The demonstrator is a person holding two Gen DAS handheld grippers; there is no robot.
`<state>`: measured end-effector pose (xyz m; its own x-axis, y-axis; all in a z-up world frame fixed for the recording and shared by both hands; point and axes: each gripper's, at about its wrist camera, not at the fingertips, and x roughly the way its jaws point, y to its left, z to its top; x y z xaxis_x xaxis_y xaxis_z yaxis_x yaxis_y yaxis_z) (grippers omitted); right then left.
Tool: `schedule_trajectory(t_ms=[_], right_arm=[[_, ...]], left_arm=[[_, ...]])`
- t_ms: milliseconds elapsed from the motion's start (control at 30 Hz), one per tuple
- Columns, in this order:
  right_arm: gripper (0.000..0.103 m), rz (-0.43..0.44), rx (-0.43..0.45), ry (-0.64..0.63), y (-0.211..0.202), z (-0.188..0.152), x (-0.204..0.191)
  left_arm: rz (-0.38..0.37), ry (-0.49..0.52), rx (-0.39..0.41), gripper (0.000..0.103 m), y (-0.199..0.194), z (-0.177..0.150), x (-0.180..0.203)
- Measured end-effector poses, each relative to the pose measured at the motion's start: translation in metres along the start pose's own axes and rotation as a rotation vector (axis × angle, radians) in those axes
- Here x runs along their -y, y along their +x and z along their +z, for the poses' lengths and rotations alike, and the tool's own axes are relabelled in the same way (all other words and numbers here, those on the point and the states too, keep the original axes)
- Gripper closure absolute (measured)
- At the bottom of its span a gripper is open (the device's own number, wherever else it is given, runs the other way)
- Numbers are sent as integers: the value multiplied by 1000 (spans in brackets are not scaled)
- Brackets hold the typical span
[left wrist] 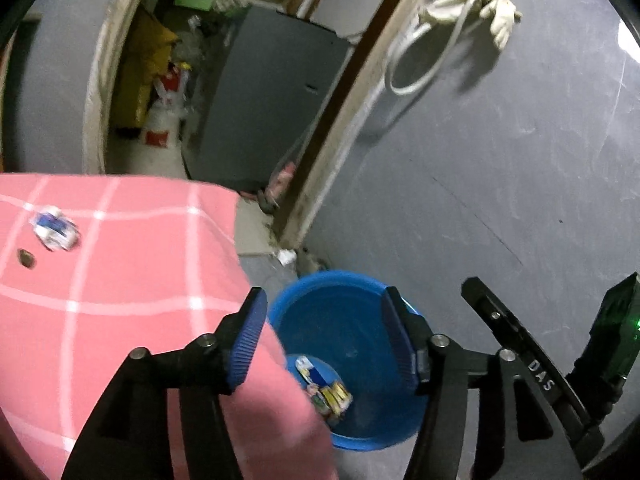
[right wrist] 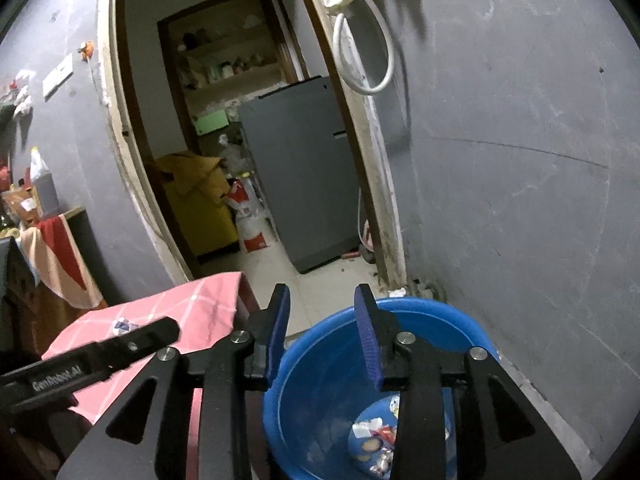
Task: Collect trash
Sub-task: 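Move both tools back over the table toward the blue-white wrapper and stone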
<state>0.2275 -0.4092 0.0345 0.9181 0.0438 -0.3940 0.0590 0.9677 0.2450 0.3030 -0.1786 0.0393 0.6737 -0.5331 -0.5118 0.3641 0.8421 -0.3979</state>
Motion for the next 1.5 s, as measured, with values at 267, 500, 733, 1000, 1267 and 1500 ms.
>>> schedule_trajectory(t_ms=[267, 500, 733, 1000, 1267, 1500], right_arm=[[36, 47, 71, -46, -7, 1, -20], [12, 91, 147, -73, -13, 3, -42], [0, 137, 233, -113, -20, 2, -64], [0, 178, 294, -173, -26, -2, -84], [0, 248, 371, -204, -32, 1, -107], [0, 330, 353, -259, -10, 8, -141]], left_arm=[[110, 48, 159, 18, -43, 6, -14], [218, 69, 252, 17, -68, 11, -30], [292, 111, 349, 2, -91, 5, -46], [332, 147, 415, 2, -116, -3, -62], [387, 165, 483, 2, -148, -9, -81], [452, 121, 492, 2, -164, -7, -120]])
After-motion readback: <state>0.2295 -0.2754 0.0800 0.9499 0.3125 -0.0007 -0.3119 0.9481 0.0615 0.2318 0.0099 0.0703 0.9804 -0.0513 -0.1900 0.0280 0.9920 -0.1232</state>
